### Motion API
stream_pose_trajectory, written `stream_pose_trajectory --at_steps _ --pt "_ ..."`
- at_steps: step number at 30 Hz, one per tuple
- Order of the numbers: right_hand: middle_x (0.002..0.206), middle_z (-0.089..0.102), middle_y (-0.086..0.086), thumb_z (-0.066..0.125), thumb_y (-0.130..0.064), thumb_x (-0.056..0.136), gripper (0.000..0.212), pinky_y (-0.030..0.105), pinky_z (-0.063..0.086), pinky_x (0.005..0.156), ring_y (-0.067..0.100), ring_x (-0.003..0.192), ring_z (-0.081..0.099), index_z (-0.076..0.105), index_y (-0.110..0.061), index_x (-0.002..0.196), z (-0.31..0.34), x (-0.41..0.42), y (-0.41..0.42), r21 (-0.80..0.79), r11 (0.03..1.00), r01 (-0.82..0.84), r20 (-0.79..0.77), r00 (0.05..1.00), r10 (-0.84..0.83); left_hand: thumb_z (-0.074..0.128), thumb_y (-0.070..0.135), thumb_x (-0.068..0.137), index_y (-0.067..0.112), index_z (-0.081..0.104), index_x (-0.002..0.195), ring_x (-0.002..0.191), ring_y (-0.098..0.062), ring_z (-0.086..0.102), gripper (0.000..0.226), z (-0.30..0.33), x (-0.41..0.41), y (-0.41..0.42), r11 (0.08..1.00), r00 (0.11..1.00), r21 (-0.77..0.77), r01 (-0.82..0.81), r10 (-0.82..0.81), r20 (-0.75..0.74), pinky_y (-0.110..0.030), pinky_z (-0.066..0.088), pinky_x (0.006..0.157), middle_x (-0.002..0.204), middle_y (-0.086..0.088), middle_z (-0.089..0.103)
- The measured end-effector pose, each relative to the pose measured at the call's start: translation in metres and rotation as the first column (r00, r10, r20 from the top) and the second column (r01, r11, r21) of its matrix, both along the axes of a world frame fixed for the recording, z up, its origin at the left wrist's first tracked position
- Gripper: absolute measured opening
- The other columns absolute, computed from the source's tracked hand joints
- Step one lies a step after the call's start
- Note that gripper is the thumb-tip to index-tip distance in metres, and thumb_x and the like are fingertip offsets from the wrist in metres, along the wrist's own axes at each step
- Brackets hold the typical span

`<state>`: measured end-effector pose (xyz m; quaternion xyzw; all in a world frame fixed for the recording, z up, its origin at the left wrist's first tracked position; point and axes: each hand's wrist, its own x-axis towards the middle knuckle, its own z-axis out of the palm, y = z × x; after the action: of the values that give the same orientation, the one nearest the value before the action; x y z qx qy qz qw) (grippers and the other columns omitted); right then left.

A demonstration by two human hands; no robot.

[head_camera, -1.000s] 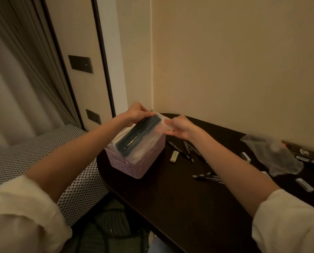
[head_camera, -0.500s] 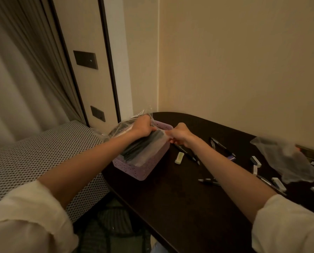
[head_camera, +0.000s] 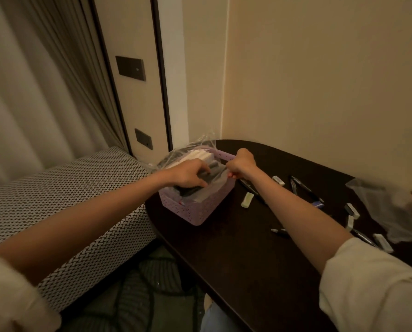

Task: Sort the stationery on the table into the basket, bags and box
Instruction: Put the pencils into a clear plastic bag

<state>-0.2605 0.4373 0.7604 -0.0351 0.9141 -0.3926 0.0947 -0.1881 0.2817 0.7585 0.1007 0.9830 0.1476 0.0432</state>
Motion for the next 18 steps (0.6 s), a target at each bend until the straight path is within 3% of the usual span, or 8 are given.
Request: stream_pose_trajectory --at_steps 4,6,9,12,18 --pt "0.069 0.057 0.009 0.064 0.003 0.082 0.023 0.029 0.055 0.054 0.019 0.057 0.062 0.057 0.002 0.104 0.000 -0.002 -0.003 0.081 0.996 -0.034 -0.046 0.998 0.038 0.056 0.017 0.095 0.007 0.038 0.145 0.143 -0.021 0.026 0.054 -0.012 0.006 -0.007 0.997 0.997 -0.033 0.076 -0.076 -0.008 -0.026 0.018 0.114 0.157 -0.008 0.028" --pt "0.076 0.058 0.009 0.066 0.001 0.081 0.028 0.033 0.057 0.065 0.023 0.073 0.066 0.056 0.001 0.108 0.000 -0.003 -0.004 0.153 0.987 -0.041 -0.069 0.996 0.052 0.057 0.016 0.095 0.006 0.037 0.146 0.142 -0.021 0.028 0.055 -0.013 0.006 -0.008 0.997 0.997 -0.007 0.081 -0.081 -0.017 -0.023 0.018 0.113 0.155 -0.009 0.031" --pt "0.108 0.061 0.011 0.065 -0.011 0.084 0.036 0.038 0.049 0.079 0.029 0.105 0.060 0.054 -0.006 0.118 -0.003 -0.002 -0.002 0.278 0.960 -0.043 -0.127 0.989 0.082 0.059 0.015 0.094 0.005 0.039 0.144 0.140 -0.022 0.033 0.055 -0.011 0.002 -0.009 0.997 0.998 0.045 0.067 -0.067 -0.003 -0.023 0.020 0.112 0.152 -0.010 0.036" --pt "0.117 0.059 0.009 0.062 -0.030 0.090 0.041 0.037 0.043 0.077 0.028 0.109 0.058 0.052 -0.010 0.125 -0.008 -0.003 -0.001 0.349 0.936 -0.049 -0.145 0.984 0.106 0.060 0.014 0.093 0.006 0.039 0.144 0.140 -0.021 0.033 0.056 -0.013 0.000 -0.007 0.997 0.998 0.051 0.057 -0.058 0.021 -0.022 0.020 0.111 0.152 -0.010 0.036" --pt "0.124 0.055 0.017 0.058 -0.030 0.091 0.042 0.037 0.047 0.083 0.032 0.116 0.050 0.052 -0.005 0.124 -0.023 0.001 -0.004 0.414 0.908 0.061 -0.321 0.943 0.083 0.064 0.013 0.090 0.010 0.032 0.148 0.142 -0.019 0.026 0.066 -0.017 -0.003 -0.011 0.995 0.993 0.076 0.069 -0.076 0.094 -0.018 0.018 0.110 0.155 -0.006 0.028"
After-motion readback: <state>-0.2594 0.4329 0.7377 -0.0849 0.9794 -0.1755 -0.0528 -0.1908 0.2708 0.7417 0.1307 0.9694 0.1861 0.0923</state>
